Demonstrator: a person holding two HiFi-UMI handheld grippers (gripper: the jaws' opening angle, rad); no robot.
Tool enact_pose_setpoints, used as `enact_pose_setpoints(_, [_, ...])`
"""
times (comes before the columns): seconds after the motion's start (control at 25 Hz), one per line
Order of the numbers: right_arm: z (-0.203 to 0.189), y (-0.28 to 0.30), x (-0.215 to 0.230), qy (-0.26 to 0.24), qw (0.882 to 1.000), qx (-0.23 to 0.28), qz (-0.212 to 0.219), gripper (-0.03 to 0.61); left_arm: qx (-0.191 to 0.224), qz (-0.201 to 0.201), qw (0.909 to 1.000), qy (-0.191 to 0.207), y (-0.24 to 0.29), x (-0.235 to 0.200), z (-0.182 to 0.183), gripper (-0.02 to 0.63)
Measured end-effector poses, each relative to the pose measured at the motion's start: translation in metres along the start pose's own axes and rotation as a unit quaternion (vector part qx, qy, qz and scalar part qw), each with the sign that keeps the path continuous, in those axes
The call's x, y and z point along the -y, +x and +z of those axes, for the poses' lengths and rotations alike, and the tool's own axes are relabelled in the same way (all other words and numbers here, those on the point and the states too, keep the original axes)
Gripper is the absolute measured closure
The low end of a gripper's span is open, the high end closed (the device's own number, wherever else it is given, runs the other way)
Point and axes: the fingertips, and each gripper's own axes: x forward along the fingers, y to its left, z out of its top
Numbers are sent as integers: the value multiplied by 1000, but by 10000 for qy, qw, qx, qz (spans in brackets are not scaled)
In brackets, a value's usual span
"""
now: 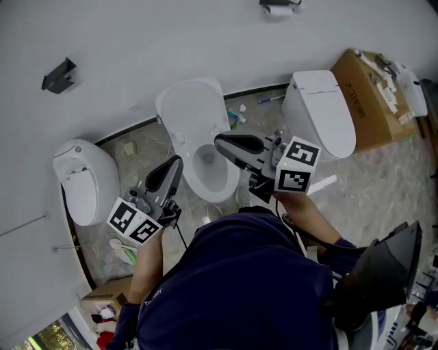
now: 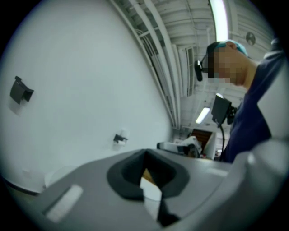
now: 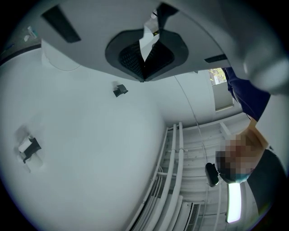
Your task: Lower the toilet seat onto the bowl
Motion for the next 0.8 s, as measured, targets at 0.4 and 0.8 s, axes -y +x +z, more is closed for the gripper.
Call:
enact_pose_setpoints(0.4, [-9,2,-5,-194,9992,-347,80,571,50,142,9999,-30,0,3,-3,611])
enact_pose_setpoints(0.8, [-15,1,3,-128,9985,-510,121,571,54,229,9997,-112,5,2,-10,611])
